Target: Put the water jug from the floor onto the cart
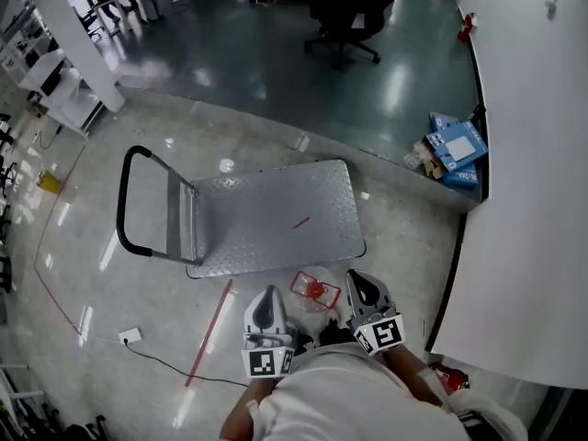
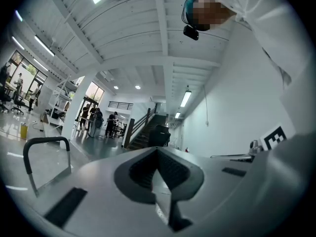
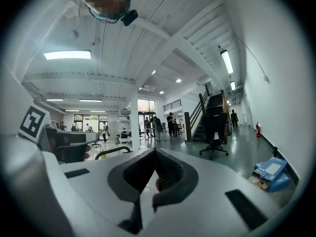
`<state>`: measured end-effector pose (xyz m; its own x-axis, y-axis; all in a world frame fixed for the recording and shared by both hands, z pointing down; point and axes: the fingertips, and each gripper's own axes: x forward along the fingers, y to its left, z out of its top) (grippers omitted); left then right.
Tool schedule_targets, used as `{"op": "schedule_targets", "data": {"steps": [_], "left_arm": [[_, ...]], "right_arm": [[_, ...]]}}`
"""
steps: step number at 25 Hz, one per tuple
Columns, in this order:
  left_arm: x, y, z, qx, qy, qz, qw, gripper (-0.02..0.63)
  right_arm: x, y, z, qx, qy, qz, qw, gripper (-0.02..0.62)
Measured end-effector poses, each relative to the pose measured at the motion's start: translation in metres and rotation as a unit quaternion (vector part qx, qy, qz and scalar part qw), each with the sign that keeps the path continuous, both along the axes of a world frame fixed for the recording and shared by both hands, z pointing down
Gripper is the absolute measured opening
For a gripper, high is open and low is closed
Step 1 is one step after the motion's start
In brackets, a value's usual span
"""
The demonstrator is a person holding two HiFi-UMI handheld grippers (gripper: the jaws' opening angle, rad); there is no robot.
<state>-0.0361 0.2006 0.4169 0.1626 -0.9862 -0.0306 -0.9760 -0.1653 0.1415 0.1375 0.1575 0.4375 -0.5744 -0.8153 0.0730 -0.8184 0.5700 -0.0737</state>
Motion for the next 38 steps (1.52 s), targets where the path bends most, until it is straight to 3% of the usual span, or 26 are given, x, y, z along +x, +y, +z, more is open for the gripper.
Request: {"op": "schedule_targets", "data": {"steps": [6,12,15,18,21,23,26,32,38], "left_arm": [[-0.003,0.003,0.002,-0.005,-0.007,0.001,1.0,0.003],[-0.014,-0.001,0.018,-0.017,0.001,-0.011,0.9998,0.003],[-0.017,-0.009,0.029,-0.027,0.001,-0.013,0.9995,0.003],[-0.021,-0.009,0.047,-0.049,0.002,-0.011,0.9987,0.003],[-0.033,-0.011,0.071,-0.066,0.009,-0.013,0.9977,0.003],[-0.041,-0.008,0.084,-0.075,0.017,-0.016,0.9969,0.003],[-0.045,0.001,0.103,-0.091,0.026,-0.022,0.9953,0.003],[-0.043,0.014,0.134,-0.119,0.048,-0.02,0.9915,0.003],[-0.055,0.012,0.142,-0.125,0.059,-0.029,0.9899,0.003]], "right_arm": [[-0.005,-0.033,0.061,-0.085,0.063,0.024,0.994,0.014],[-0.037,-0.058,0.161,-0.183,0.135,-0.016,0.974,0.017],[-0.052,-0.05,0.238,-0.284,0.166,-0.065,0.942,0.041],[-0.06,-0.016,0.324,-0.393,0.216,-0.115,0.886,0.124],[-0.063,0.011,0.395,-0.446,0.284,-0.141,0.837,0.189],[-0.067,0.025,0.433,-0.469,0.304,-0.152,0.815,0.212],[-0.068,0.04,0.48,-0.488,0.32,-0.155,0.797,0.256],[-0.064,0.042,0.541,-0.486,0.374,-0.144,0.777,0.284],[-0.065,0.049,0.573,-0.51,0.376,-0.137,0.761,0.285]]}}
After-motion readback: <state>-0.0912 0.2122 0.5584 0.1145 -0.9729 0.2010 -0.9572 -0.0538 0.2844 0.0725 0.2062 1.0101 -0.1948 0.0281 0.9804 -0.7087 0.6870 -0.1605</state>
